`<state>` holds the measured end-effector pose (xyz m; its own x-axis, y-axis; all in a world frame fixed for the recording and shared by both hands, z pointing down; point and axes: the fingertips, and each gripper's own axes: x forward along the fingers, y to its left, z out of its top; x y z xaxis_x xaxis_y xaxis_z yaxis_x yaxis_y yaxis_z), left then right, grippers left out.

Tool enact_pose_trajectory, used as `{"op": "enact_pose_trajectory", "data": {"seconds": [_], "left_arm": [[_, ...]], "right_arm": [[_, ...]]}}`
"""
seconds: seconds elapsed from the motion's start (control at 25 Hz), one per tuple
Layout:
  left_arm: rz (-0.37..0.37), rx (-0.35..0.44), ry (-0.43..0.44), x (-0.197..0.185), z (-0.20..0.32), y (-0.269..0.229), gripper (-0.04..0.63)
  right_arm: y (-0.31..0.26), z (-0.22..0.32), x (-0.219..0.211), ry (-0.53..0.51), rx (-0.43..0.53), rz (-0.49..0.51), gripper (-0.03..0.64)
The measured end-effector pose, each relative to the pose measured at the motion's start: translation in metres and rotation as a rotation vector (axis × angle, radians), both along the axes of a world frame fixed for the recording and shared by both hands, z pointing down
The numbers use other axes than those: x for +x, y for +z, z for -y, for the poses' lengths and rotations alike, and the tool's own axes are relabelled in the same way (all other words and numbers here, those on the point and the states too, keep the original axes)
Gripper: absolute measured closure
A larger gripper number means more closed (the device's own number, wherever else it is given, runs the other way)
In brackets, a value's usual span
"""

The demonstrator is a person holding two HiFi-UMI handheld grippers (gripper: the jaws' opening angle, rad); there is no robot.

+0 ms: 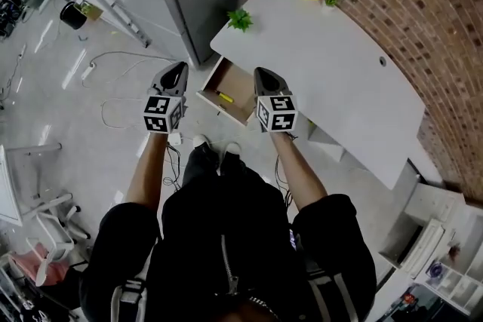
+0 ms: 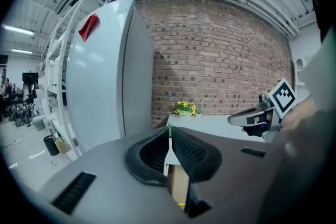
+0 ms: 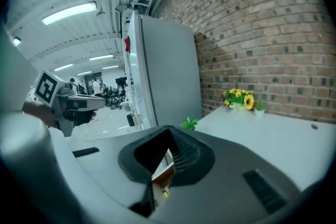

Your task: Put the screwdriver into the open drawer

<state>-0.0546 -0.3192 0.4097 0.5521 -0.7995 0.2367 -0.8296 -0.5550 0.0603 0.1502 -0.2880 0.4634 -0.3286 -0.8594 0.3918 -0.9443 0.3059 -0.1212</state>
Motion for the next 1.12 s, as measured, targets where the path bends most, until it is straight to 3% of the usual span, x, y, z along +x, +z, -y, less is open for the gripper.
{"op": "enact_pose_trajectory", "data": {"seconds": [0.24,0.44,1.12], "left_arm": [[-0.012,0.098,0.008,0.010,0.002,-0.053,0.560],[-0.023,0.136,0.010,0.015,-0.008,-0.073,0.560],[-0.029,0.122,0.012,0.014,-0.026,-0.067,0.560]], "right_arm": [[-0.069,0.000,0.015,0.004,0.133,0.011,0.609],[-0.100,-0.010,0.023,0.001,0.189,0.007,0.609],[-0.104,-0.027,0.011,-0.034,0.190,0.007,0.611]]}}
